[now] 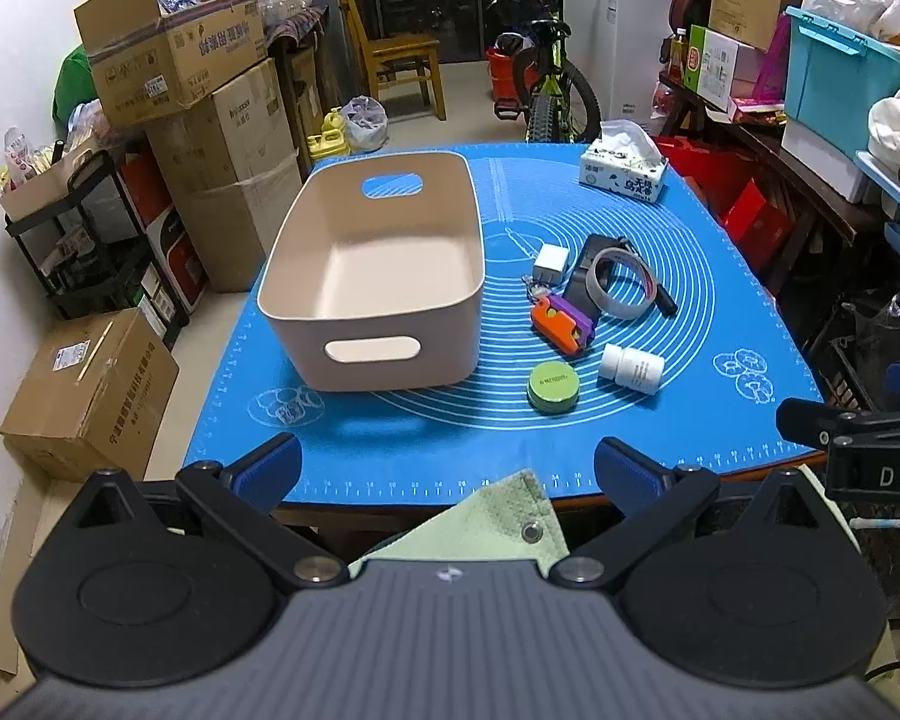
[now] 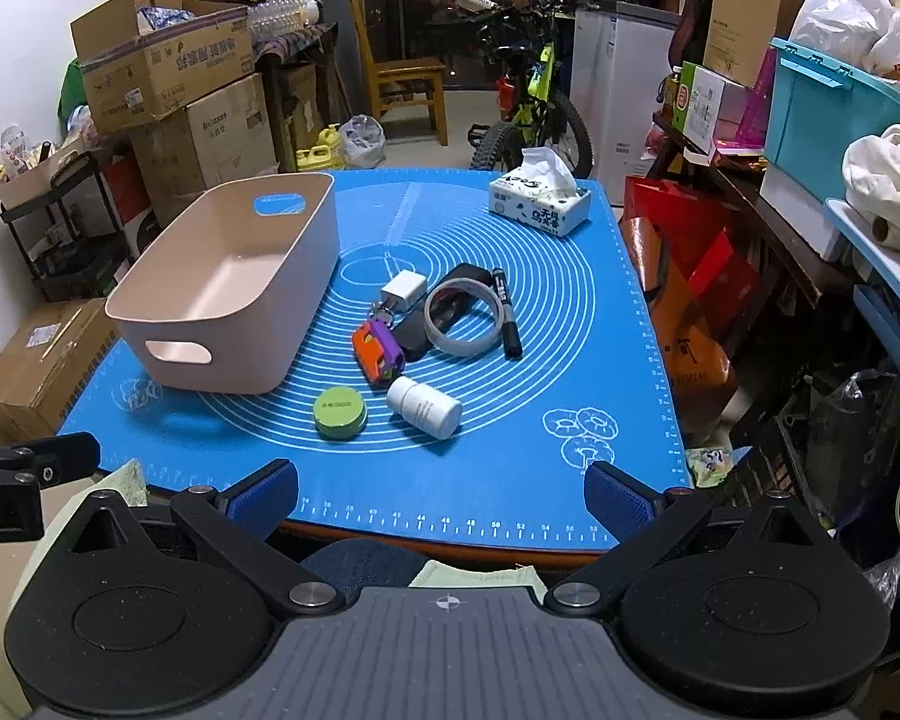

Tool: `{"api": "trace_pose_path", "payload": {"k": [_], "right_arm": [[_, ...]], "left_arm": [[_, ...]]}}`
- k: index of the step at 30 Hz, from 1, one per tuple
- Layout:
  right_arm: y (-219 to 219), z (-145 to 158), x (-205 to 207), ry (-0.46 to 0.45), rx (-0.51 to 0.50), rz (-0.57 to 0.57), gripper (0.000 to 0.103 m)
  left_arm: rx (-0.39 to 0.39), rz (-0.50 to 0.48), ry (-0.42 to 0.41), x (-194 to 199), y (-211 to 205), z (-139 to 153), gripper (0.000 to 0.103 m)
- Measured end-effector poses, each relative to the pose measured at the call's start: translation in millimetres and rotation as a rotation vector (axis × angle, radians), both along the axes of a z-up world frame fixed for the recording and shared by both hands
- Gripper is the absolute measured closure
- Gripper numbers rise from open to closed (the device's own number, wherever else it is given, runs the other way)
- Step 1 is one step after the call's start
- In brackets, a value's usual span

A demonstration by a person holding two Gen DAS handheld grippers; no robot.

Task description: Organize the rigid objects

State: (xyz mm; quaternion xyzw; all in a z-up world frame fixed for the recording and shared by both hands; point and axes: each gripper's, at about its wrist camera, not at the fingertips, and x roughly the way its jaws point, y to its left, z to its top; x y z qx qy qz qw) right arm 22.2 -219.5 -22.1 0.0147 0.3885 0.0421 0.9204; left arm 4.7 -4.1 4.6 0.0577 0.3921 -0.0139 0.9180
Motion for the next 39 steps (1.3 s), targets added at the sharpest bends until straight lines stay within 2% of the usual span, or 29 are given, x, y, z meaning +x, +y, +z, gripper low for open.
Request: {"api": "trace_pose_path", "payload": {"k": [8, 12, 19, 24, 30, 35, 37, 38, 39], "right_arm": [[-2.9, 10.4, 9.9, -0.062, 0.008, 0.025, 0.002], [-4.2, 14.3, 21.1, -0.077, 0.003, 0.038, 0.002], [-7.6, 12.0, 53.8, -0.07, -0.013, 0.073, 0.002], [-6.6, -8.8, 93.7, -0.014, -0.016, 0.113, 0.002], [0.3, -45.4, 146.4, 0.065, -0.035, 0.18, 0.002], [4.4, -73.8, 175.3, 0.14, -0.035, 0.219, 0.002], [7.6, -85.0, 180.8, 0.166, -0.051, 0.249, 0.002], [10.0, -90.0, 183.6, 0.181, -0.062, 0.265, 0.003], [12.9, -95.3, 186.9, 0.197, -0.075, 0.28, 0.004]], "left_arm": [[0.042, 0.033, -0.035, 8.6, 7.7, 23.8, 0.001], [0.065, 0.021, -0.028, 21.2, 11.9, 31.0, 0.001], [-0.011, 0.001, 0.033, 61.5, 32.5, 31.6, 0.001], [-0.024, 0.005, 0.073, 102.0, 50.8, 18.5, 0.002], [-0.083, 0.063, 0.115, 164.3, 84.6, -3.5, 0.002], [-0.058, 0.109, 0.142, 210.8, 111.0, -27.1, 0.002], [-0.042, 0.119, 0.151, 224.8, 118.4, -38.6, 0.006], [-0.03, 0.12, 0.162, 231.2, 121.0, -45.0, 0.02], [-0.029, 0.116, 0.186, 237.7, 123.9, -52.1, 0.027]]}}
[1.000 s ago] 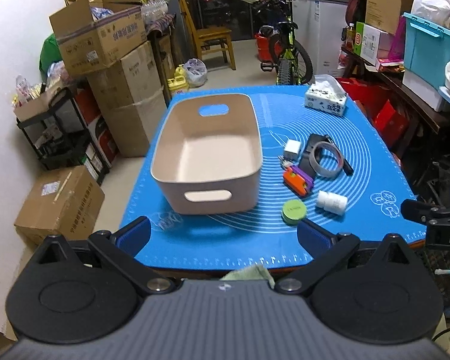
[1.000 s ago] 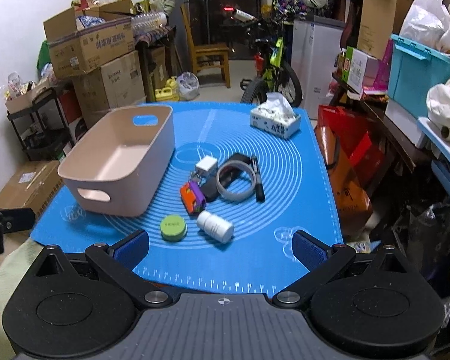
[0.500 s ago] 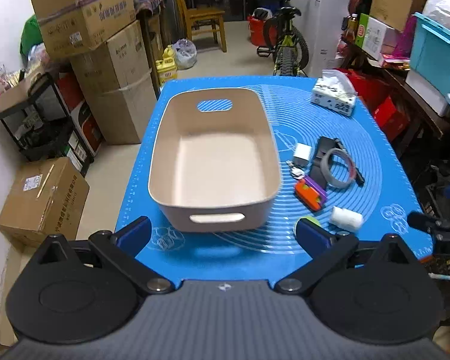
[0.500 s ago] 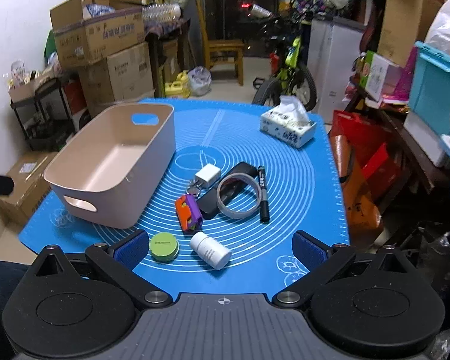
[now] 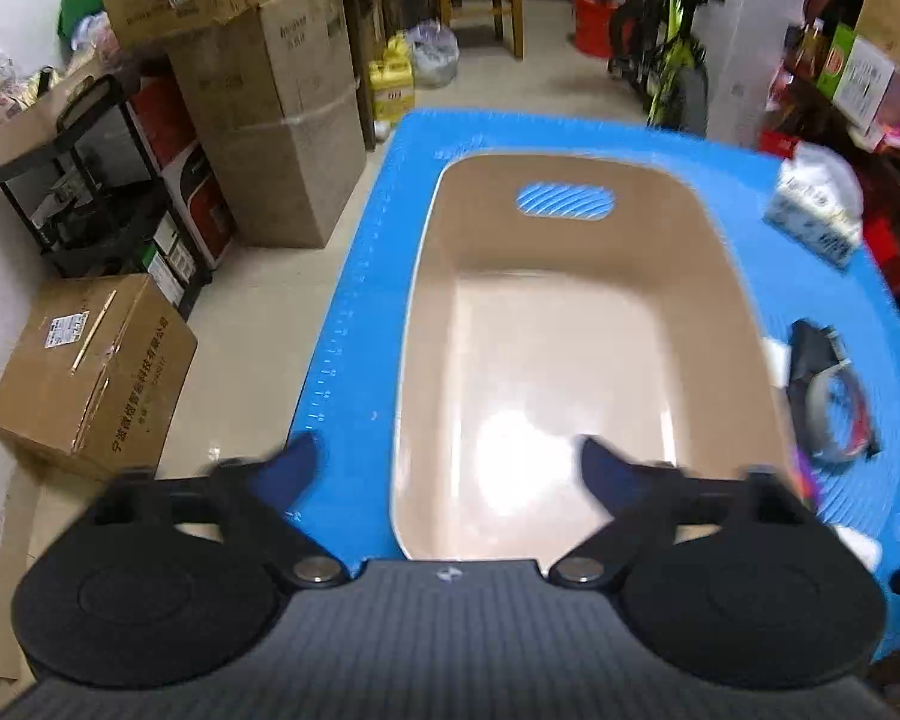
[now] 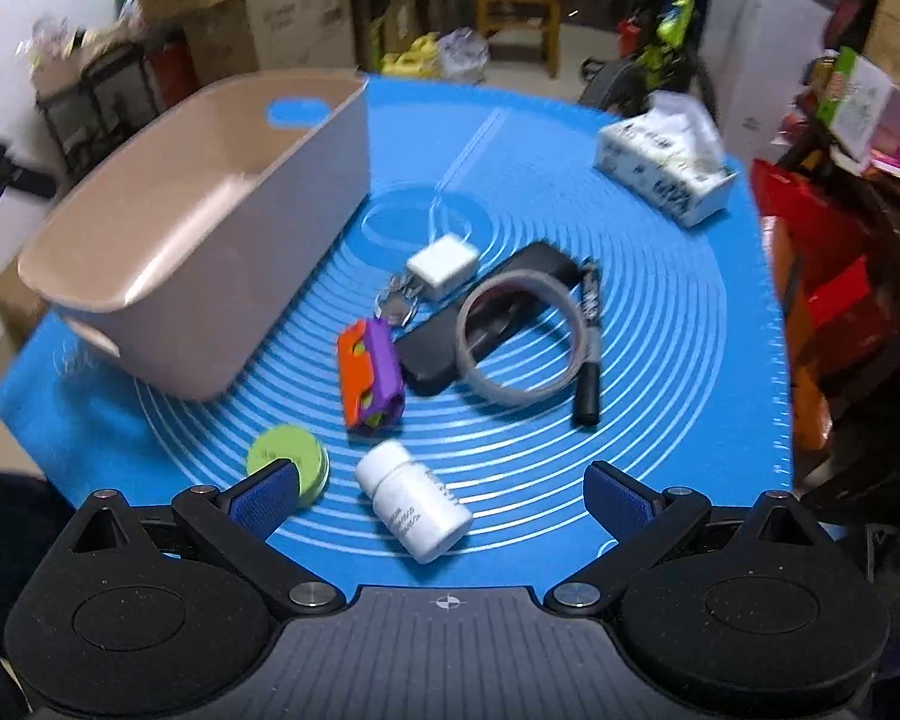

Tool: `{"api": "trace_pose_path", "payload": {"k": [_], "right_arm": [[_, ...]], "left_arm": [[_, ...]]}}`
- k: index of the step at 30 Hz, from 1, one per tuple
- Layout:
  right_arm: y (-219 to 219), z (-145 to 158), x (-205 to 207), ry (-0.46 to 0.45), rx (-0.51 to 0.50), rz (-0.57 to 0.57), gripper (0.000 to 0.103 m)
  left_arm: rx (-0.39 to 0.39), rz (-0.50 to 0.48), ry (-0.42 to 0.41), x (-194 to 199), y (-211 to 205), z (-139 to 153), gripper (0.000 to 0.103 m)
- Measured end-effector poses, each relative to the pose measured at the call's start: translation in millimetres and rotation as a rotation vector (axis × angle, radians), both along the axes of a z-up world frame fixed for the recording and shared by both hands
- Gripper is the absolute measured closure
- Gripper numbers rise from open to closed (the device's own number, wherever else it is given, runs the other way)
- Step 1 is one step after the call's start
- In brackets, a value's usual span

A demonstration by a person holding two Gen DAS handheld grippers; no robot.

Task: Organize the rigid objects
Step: 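Grasp the beige bin rim with the left tool while the right tool grasps the white pill bottle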

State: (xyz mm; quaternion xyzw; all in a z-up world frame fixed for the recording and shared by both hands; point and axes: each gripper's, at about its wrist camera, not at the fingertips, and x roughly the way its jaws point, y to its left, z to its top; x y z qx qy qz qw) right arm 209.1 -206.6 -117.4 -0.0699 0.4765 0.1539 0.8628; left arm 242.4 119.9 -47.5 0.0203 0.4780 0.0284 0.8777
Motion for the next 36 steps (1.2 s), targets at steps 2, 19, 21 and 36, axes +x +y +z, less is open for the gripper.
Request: {"api": "trace_pose_path", "payload": {"k": [2, 19, 21, 36], "right_arm": [[6.0, -10.0, 6.5, 0.028, -0.025, 0.028, 0.008], [31.4, -67.0, 45.2, 0.127, -0.092, 0.138, 0.045], [31.4, -65.8, 45.2, 0.126, -0.071, 0.123, 0.058], [34.3, 28.4, 40.0, -0.169, 0.0, -0.022, 0.058]], "left_arm": [[-0.014, 0.013, 0.049, 13.1, 8.9, -13.3, 0.027], [-0.127, 0.04, 0.193, 33.2, 30.3, -56.2, 0.075], [-0.133, 0.053, 0.2, 32.8, 34.5, -56.9, 0.085], [-0.138, 0.065, 0.207, 39.1, 41.8, -59.5, 0.1]]}}
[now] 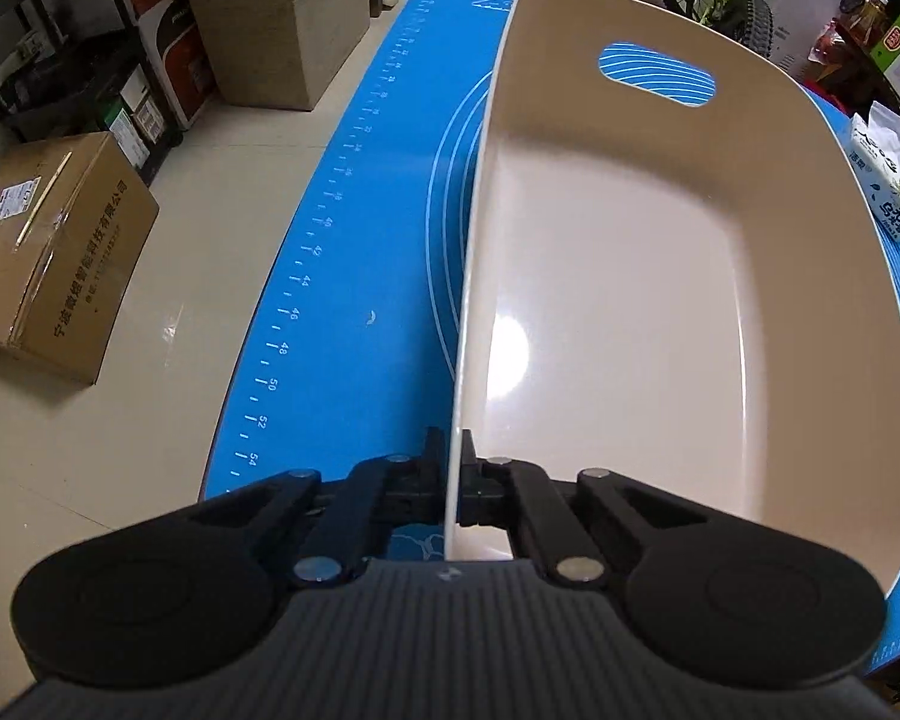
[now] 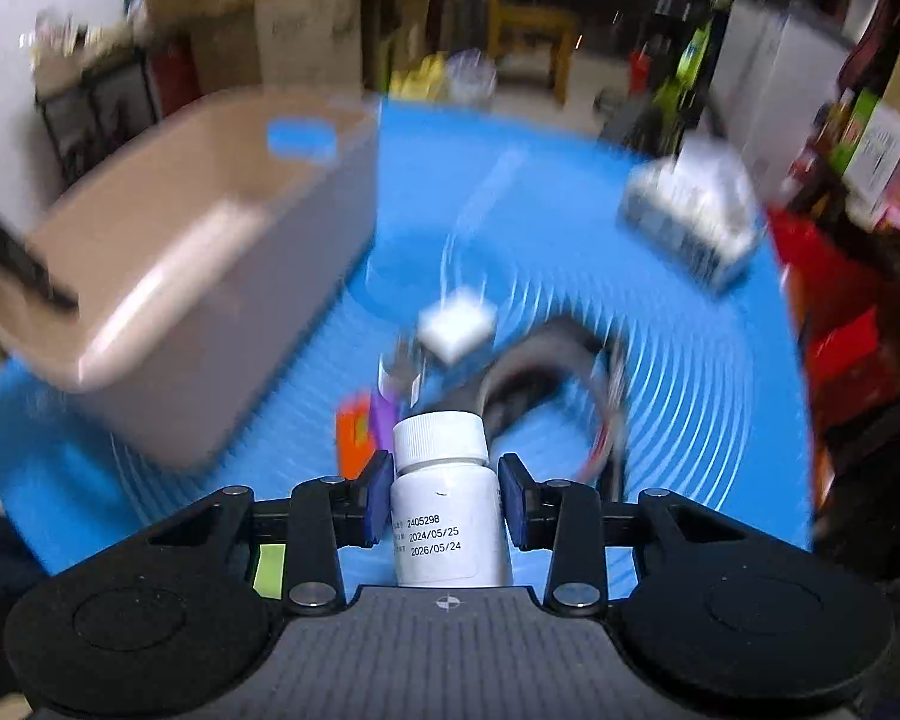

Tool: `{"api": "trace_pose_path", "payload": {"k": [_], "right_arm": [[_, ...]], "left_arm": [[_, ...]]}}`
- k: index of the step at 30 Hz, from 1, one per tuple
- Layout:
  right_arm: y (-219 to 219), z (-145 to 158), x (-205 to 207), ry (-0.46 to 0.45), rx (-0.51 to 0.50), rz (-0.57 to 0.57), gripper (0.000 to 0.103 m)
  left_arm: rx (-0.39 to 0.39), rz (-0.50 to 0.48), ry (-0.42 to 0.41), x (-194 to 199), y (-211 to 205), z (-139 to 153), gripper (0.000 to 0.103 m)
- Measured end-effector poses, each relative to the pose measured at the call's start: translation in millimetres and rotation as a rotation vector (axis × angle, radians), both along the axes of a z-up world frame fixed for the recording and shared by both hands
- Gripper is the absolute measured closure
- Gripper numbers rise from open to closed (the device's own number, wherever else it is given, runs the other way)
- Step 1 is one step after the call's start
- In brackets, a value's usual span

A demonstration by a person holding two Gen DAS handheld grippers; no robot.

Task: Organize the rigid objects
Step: 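Grasp the beige bin rim with the left tool while the right tool grasps the white pill bottle, then lower the white pill bottle into the bin and open the right tool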

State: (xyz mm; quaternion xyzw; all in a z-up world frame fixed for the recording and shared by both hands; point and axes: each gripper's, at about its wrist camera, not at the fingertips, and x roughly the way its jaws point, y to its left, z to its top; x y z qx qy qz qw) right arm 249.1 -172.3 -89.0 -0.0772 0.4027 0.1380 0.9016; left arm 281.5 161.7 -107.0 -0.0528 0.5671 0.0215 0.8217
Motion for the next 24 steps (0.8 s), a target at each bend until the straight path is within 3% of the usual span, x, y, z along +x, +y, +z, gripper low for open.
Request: {"api": "trace_pose_path", "payload": {"k": [4, 10, 17, 24], "right_arm": [[25.8, 41.9, 15.7, -0.115, 0.038, 0.023, 0.058], [81.5, 69.7, 43.4, -0.163, 0.103, 0.116, 0.057], [153.2, 42.0, 65.1, -0.07, 0.107, 0.209, 0.058], [205.5, -3.4, 69.6, 0.084, 0.0, 0.25, 0.058]], "left_arm": [[-0.007, 0.0, -0.001, 0.2, 1.5, -0.9, 0.1], [-0.011, -0.004, -0.003, -0.6, 2.9, -0.7, 0.1], [-0.01, -0.009, -0.006, -1.7, 2.8, -1.3, 0.1], [-0.011, -0.017, -0.006, -1.8, 3.9, -1.8, 0.1]]}}
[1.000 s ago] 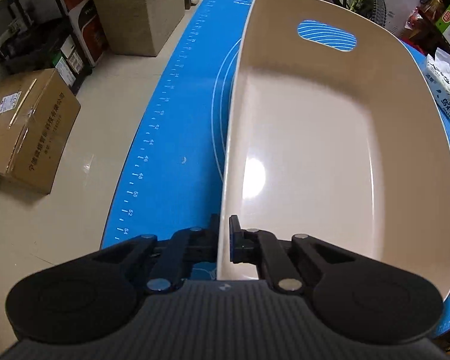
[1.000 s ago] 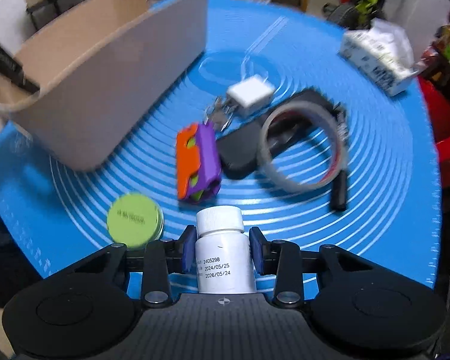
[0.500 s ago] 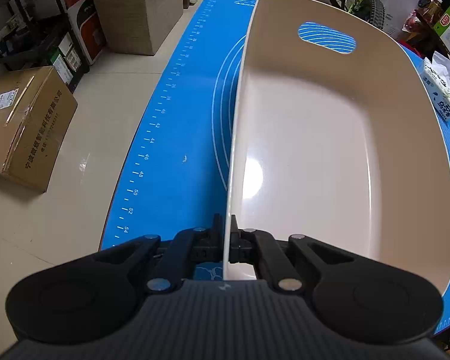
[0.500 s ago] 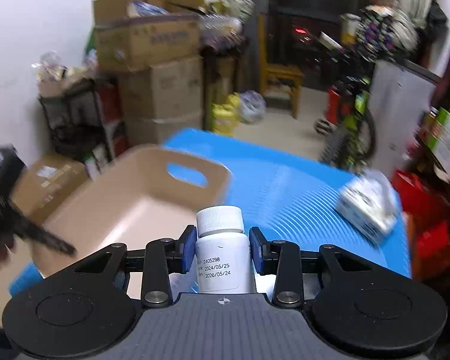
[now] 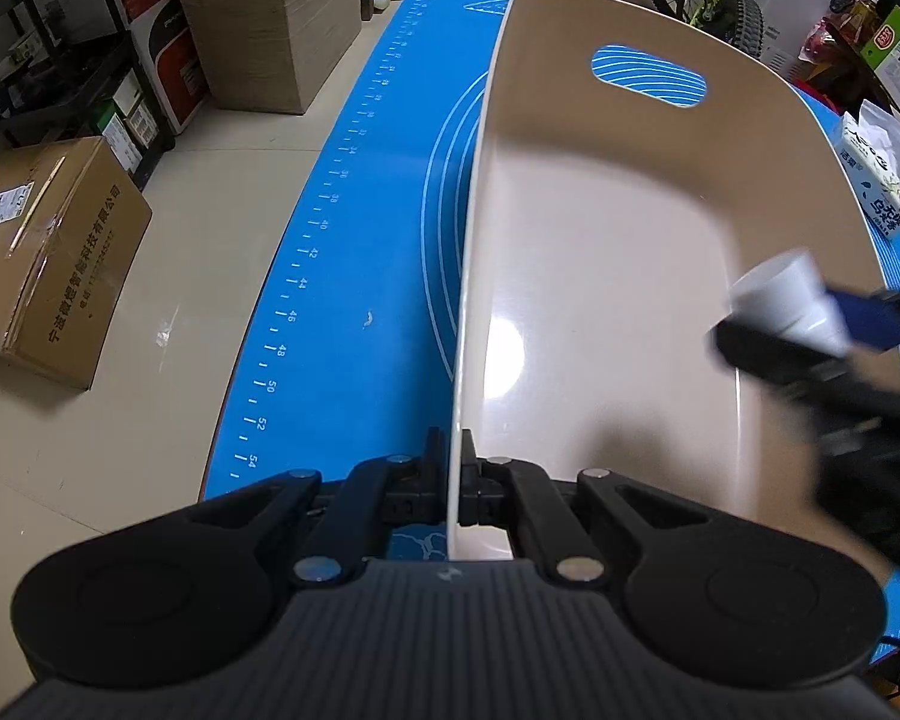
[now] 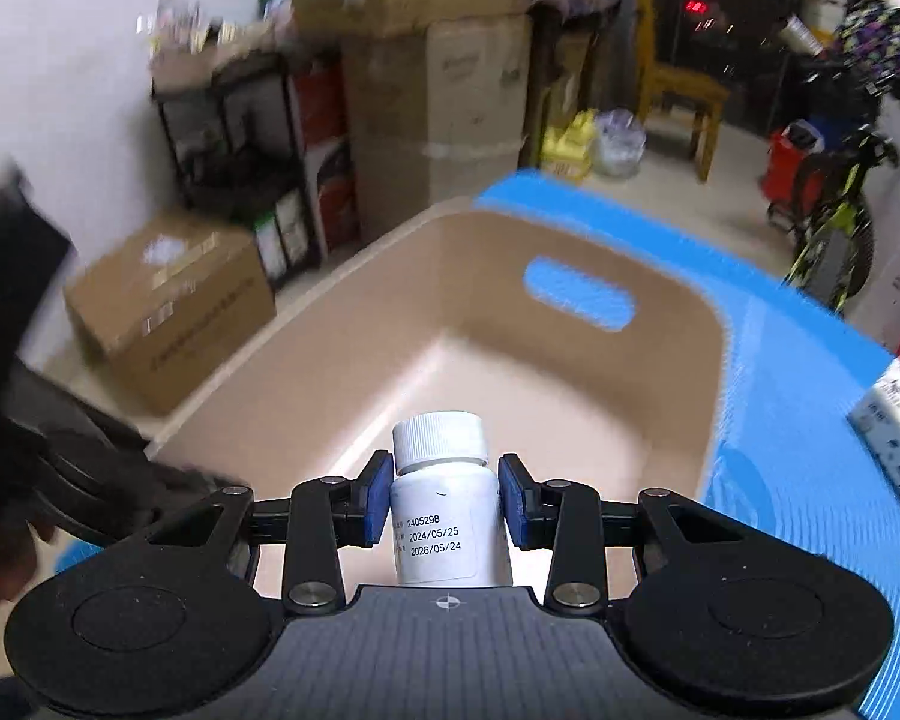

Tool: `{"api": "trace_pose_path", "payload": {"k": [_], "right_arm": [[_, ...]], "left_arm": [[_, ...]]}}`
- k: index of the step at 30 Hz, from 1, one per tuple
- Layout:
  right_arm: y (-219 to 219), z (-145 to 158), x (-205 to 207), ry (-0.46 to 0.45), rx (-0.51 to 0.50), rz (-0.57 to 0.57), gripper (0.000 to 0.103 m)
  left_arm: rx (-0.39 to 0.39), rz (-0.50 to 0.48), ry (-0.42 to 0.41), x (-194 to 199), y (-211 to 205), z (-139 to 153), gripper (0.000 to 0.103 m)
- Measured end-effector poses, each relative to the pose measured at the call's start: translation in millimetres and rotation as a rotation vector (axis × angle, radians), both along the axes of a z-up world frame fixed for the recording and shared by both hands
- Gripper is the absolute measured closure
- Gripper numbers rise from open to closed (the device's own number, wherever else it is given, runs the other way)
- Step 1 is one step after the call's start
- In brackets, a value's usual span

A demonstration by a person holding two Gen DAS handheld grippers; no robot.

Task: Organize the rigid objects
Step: 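Lower the white pill bottle into the bin and open the right tool, then grasp the green round tin with the right tool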

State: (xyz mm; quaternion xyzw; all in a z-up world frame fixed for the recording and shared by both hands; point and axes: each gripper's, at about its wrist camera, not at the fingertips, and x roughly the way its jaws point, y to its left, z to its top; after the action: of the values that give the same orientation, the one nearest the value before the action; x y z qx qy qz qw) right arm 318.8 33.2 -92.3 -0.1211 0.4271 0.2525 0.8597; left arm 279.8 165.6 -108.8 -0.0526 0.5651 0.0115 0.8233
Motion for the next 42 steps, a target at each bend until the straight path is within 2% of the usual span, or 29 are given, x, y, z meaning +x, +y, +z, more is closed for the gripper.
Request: {"api": "trace_pose_path", "payload": {"k": [4, 7, 10, 11, 12, 14, 20, 25, 29, 34, 37, 42], "right_arm": [[11.6, -20.0, 4.9, 0.085, -0.058, 0.006, 0.058], [18.8, -30.4, 4.3, 0.106, -0.103, 0.003, 0.052], [13.1, -25.2, -2.1, 0.082, -0.063, 0.013, 0.051], [10.4, -22.1, -2.8, 0.067, -0.042, 0.016, 0.046], [5.6, -14.7, -4.5, 0.045, -0.021, 0.012, 0.033], [-7.7, -0.1, -11.9, -0.012, 0.021, -0.005, 0.021], [-59.5, 36.0, -33.9, -0.111, 0.104, -0.115, 0.014], [-109.6, 45.9, -50.3, -0.107, 0.122, -0.235, 0.011], [-137.1, 27.9, -61.9, -0.062, 0.07, -0.296, 0.009], [-161.5, -17.6, -76.5, 0.06, 0.054, -0.379, 0.009], [-162.7, -45.7, -86.0, 0.088, -0.001, -0.376, 0.009], [-157.8, -78.6, -93.4, 0.15, -0.002, -0.361, 0.009]], "left_arm": [[0.002, 0.0, 0.0, -0.2, -0.8, -0.5, 0.1], [0.004, -0.001, -0.001, -0.3, -1.0, -0.8, 0.1], [0.004, 0.0, 0.0, -0.7, -0.5, -0.2, 0.099], [0.001, 0.0, 0.0, -0.6, -0.3, -0.1, 0.099], [0.0, 0.001, 0.0, -0.6, 0.3, -0.1, 0.099], [-0.001, 0.001, 0.0, -0.6, 0.7, -0.2, 0.099], [-0.002, 0.002, -0.001, -0.5, 0.9, -0.5, 0.099], [-0.006, 0.004, -0.001, -0.6, 1.5, -0.4, 0.099], [-0.005, 0.005, -0.002, -0.9, 1.8, -0.5, 0.099], [-0.012, 0.007, -0.003, -1.2, 2.7, -1.0, 0.099], [-0.014, 0.007, -0.004, -1.3, 3.2, -0.9, 0.099], [-0.014, 0.007, -0.004, -1.5, 3.1, -0.9, 0.099]]}}
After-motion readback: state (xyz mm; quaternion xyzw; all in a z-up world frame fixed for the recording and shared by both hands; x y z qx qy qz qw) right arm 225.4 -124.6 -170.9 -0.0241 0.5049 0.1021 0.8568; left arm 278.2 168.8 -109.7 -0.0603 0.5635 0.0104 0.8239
